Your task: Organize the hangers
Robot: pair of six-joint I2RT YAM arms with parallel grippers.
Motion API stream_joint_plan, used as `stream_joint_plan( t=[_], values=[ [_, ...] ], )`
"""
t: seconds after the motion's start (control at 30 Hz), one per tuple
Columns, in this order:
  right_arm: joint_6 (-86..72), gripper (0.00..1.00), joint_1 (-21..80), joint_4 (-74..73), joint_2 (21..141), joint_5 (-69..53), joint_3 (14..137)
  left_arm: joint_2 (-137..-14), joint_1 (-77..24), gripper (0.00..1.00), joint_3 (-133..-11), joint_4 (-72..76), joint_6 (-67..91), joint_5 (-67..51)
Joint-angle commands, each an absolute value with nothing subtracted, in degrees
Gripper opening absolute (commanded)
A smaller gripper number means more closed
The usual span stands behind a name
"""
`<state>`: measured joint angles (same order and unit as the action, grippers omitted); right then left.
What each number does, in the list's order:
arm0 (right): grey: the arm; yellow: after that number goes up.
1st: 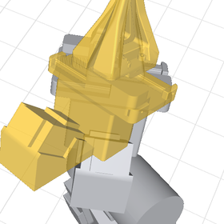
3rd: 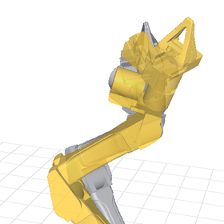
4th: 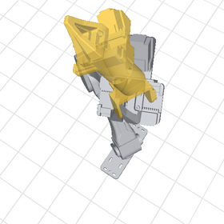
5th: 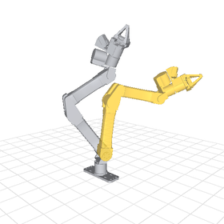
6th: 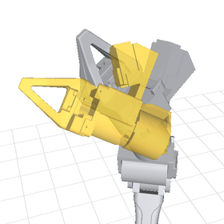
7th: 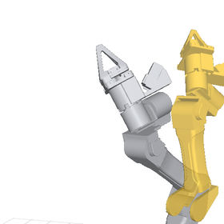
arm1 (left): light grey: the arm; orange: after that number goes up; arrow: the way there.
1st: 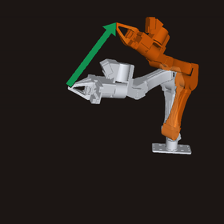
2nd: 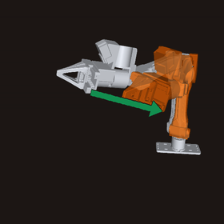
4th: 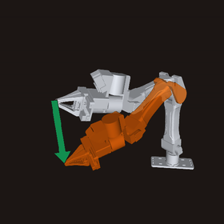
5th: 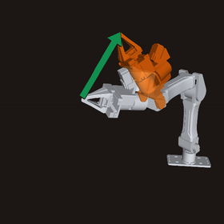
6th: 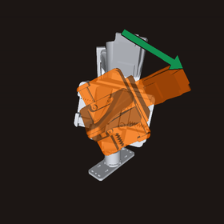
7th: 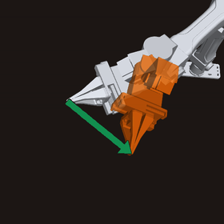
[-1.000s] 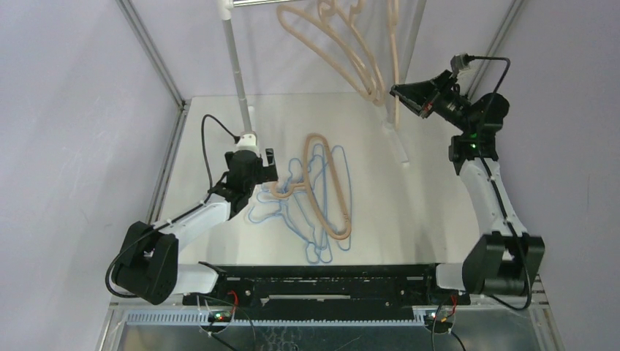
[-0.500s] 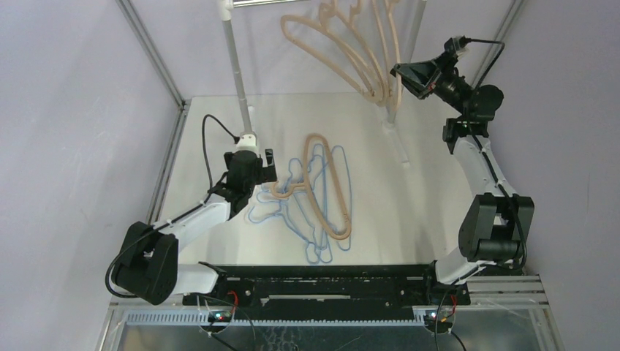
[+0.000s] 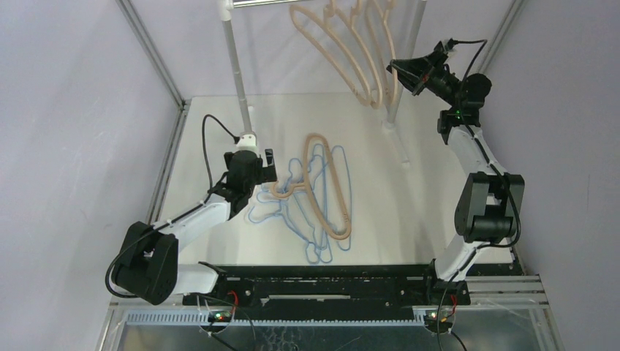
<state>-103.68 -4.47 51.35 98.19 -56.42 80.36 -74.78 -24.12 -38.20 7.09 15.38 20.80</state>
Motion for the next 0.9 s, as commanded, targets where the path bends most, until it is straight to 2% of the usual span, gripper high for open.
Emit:
stream_joint_plan(
  t=[0.0,0.4,0.67,0.87],
  values=[
    [-104.2,0.01,-3.5,52.0,98.9,-54.9,85.0,-73.8,-24.4,0.99,-39.0,8.2,14.1,21.4],
    [-97.0,0.01,3.0,43.6,101.4,-53.8,87.7,-73.4,-24.4,0.99,-38.9,8.0,14.1,21.4],
    [-96.6,0.0,8.6,43.8,104.8,-52.3,87.2,-71.8,-24.4,0.99,-38.4,7.8,14.0,21.8],
    [-93.8,0.0,13.6,39.6,107.6,-52.0,92.8,-71.6,-24.4,0.99,-38.4,7.8,14.1,21.8]
  ],
)
